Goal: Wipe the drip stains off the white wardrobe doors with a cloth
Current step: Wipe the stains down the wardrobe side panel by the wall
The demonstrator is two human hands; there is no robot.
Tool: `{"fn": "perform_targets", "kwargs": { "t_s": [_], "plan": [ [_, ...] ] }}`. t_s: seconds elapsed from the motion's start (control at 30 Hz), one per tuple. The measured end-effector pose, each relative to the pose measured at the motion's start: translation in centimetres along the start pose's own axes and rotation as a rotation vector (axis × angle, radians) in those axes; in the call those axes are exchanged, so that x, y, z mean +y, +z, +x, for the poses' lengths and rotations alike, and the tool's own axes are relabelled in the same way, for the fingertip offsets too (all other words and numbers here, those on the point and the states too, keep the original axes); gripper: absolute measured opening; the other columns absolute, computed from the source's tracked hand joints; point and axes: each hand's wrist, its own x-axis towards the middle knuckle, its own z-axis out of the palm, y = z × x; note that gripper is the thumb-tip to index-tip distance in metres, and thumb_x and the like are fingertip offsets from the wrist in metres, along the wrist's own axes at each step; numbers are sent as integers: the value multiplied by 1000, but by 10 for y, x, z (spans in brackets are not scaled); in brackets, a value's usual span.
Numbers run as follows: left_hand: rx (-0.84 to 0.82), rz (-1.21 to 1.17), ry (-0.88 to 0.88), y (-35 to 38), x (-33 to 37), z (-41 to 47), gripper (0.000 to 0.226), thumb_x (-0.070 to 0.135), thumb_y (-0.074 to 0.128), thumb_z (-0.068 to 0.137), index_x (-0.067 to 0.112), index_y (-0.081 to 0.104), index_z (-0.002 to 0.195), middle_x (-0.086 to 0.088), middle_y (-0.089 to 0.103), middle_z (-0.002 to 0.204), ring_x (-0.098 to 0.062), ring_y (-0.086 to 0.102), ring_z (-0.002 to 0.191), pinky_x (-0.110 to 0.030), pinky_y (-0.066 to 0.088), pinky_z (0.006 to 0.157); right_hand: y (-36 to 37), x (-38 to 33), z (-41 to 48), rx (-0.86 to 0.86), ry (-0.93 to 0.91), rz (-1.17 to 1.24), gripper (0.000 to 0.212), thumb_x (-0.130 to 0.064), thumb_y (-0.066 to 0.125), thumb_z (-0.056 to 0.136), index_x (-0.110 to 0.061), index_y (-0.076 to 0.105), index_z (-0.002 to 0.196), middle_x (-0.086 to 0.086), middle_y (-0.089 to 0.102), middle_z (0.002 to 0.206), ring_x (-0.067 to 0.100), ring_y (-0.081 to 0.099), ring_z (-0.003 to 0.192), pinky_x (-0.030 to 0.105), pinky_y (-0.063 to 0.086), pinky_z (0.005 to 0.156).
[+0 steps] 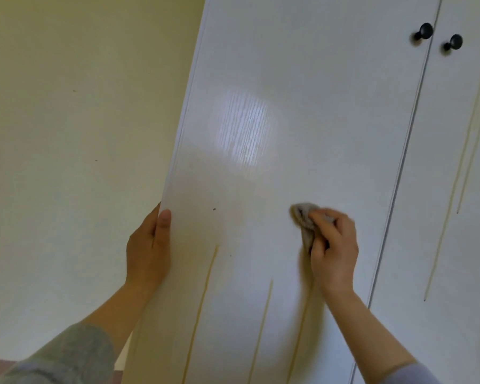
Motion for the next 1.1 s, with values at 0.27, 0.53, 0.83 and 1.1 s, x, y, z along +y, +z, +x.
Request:
{"fn": "perform_targets", "kwargs": {
  "t_s": [0.27,0.53,0.83,1.1],
  "plan": [
    [-6,-2,2,0,1,-3,66,56,27,91,23,54,141,14,56,116,-11,51,105,-27,38,86,-34,-4,-47,-69,188,53,39,0,45,76,-12,76,98,-8,60,99,21,60,94,5,37,86],
    [7,18,19,1,1,-3,69,61,24,90,24,54,141,13,58,111,-14,53,101,-31,39,85,-27,35,61,161,241,8,30,5,50,89,-5,71,108,8,60,107,25,58,103,13,39,90],
    [23,39,26,1,2,-4,68,57,25,91,20,56,139,9,59,110,-16,53,100,-33,39,84,-41,14,-81,38,433,90,36,7,50,88,-23,70,93,-10,58,102,15,59,98,11,44,83],
    [31,50,28,2,1,-4,73,63,23,89,19,58,137,7,61,108,-19,54,98,-34,38,83,-42,37,35,301,538,58,25,-2,57,91,-7,70,112,8,59,110,15,57,97,13,42,86]
  ]
}}
